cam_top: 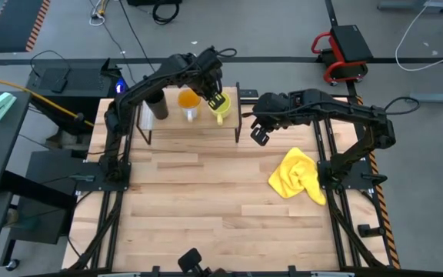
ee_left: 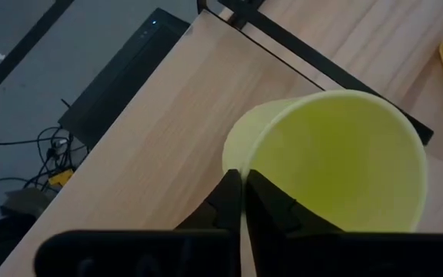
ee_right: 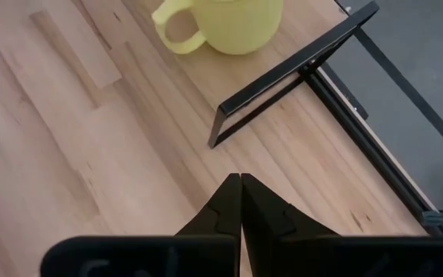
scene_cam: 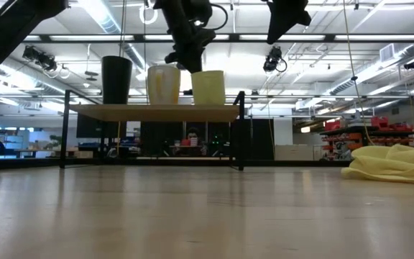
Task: Stack small to large cups/mugs on shelf
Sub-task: Put the yellow mug on the shelf
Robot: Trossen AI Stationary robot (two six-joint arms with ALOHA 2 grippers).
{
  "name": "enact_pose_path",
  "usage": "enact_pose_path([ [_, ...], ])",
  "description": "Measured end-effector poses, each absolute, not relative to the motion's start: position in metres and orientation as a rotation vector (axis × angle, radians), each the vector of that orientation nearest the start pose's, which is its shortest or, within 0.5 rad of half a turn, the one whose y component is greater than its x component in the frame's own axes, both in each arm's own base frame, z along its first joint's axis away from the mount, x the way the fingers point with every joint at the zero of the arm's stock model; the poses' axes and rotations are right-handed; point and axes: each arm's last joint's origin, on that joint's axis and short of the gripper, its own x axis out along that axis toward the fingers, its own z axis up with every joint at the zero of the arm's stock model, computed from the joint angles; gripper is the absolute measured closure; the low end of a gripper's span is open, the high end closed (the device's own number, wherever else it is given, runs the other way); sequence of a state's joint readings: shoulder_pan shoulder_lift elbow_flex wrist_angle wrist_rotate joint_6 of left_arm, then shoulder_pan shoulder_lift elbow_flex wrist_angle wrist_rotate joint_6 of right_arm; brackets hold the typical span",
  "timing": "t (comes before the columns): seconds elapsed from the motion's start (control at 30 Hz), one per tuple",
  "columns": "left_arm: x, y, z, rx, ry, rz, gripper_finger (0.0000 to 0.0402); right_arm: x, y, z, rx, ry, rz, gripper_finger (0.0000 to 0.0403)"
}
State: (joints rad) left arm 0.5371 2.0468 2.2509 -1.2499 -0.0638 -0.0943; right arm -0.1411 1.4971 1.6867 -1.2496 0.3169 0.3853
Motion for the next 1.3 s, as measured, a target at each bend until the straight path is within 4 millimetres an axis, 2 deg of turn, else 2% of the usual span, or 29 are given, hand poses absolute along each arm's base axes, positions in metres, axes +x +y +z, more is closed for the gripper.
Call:
enact_pose_path([
  [0.13,0.357,0.217,0.363,-0.330,1.002,0.598,0.0390,0.272,-0.049,0.389,0.244,0.970,-0.611,0.0392],
  [0.47,0.359,0.218,0.364,-0.323,0.979,0.599,0.0333,0.272,-0.050,0.389,0.229,0.975,-0.601,0.0392],
  [0.97,0.359,0.218,0.364,-0.319,0.982,0.606,0.0326,0.272,-0.050,0.389,0.220,0.978,-0.596,0.0392],
  [1.1,0.357,0.218,0.372,-0.306,0.963,0.623,0.0319,0.272,-0.050,0.389,0.220,0.978,-0.596,0.0392],
  [1.3,0.350,0.214,0.396,-0.297,0.890,0.650,0.0315,0.272,-0.052,0.389,0.204,0.983,-0.591,0.0392],
])
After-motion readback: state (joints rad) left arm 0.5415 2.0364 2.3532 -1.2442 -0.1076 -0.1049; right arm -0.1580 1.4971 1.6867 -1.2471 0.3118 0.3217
